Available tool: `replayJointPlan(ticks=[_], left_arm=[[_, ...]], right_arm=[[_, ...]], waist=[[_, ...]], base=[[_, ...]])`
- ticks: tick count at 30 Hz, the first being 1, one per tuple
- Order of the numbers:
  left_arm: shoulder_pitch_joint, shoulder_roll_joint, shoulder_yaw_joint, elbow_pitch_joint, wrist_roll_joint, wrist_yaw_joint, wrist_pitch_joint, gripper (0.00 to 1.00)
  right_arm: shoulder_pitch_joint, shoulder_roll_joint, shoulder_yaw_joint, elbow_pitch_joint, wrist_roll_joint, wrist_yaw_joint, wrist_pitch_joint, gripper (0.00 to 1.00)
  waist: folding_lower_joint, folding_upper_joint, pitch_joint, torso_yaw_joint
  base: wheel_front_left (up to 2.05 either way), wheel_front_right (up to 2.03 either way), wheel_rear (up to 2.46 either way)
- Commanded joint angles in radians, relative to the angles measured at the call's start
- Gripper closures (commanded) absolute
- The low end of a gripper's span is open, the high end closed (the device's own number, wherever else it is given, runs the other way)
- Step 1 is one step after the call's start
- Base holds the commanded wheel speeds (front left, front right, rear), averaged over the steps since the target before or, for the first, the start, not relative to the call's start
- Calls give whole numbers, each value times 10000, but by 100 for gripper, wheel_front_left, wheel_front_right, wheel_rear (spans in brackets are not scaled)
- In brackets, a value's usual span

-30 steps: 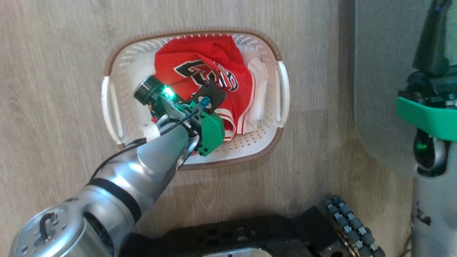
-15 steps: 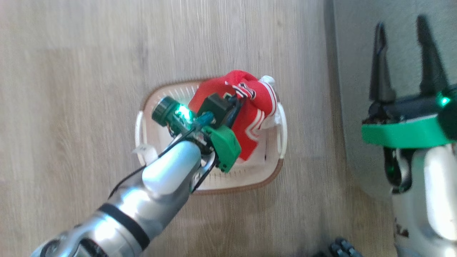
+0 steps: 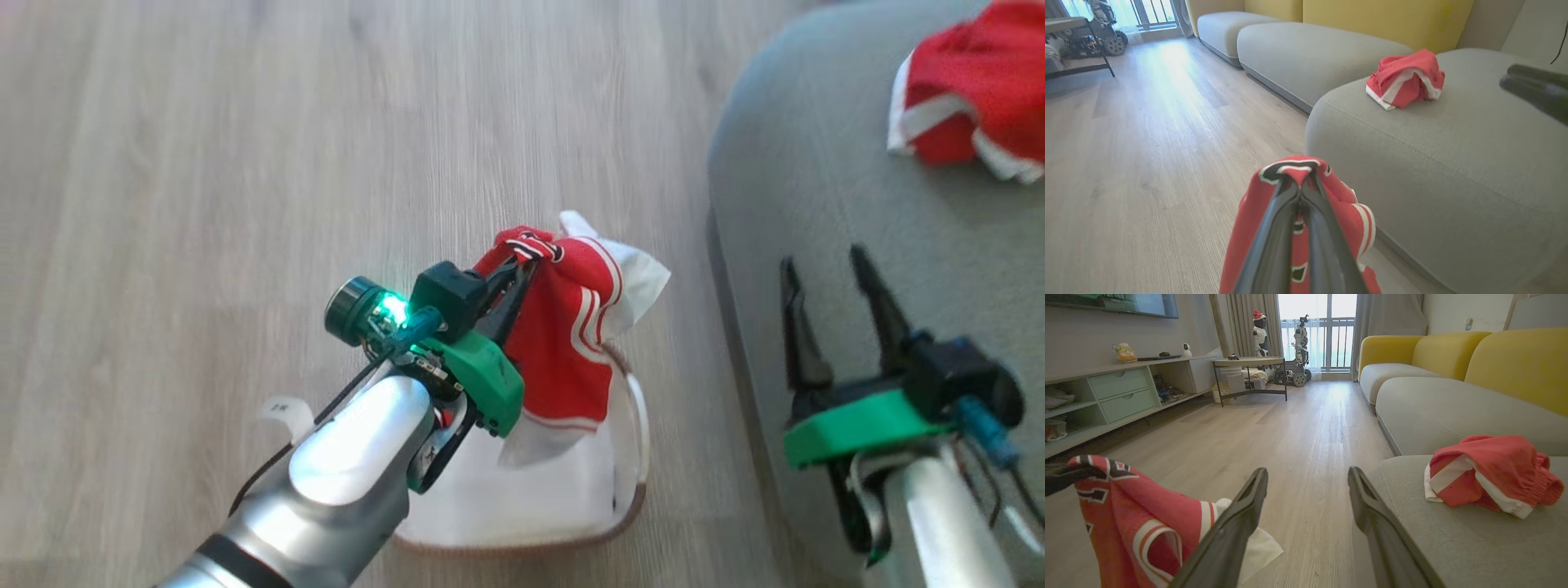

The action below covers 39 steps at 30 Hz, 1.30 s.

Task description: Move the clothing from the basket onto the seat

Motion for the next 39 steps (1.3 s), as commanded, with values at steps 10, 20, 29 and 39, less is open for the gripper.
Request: replayJointPlan(ticks=[10, 20, 29, 39], left_arm=[[-584, 628, 824, -1399, -359, 159, 296, 100], [-1608, 319, 896, -1866, -416, 149, 785, 100], [-2166, -13, 775, -1687, -429, 116, 1020, 100], [-2302, -238, 535, -1496, -459, 92, 1074, 100]], right_arm=[[580, 7, 1107, 533, 483, -4, -51, 0], [271, 7, 2582, 1225, 868, -4, -51, 0], [-293, 7, 4510, 1965, 1778, -4, -51, 0], [-1107, 7, 5788, 2533, 3265, -4, -51, 0]], waist=[[1, -1, -2593, 184], [1, -1, -3102, 435], [1, -1, -3226, 550], [1, -1, -3288, 708]], base=[[0, 0, 0], [0, 0, 0], [0, 0, 0], [0, 0, 0]])
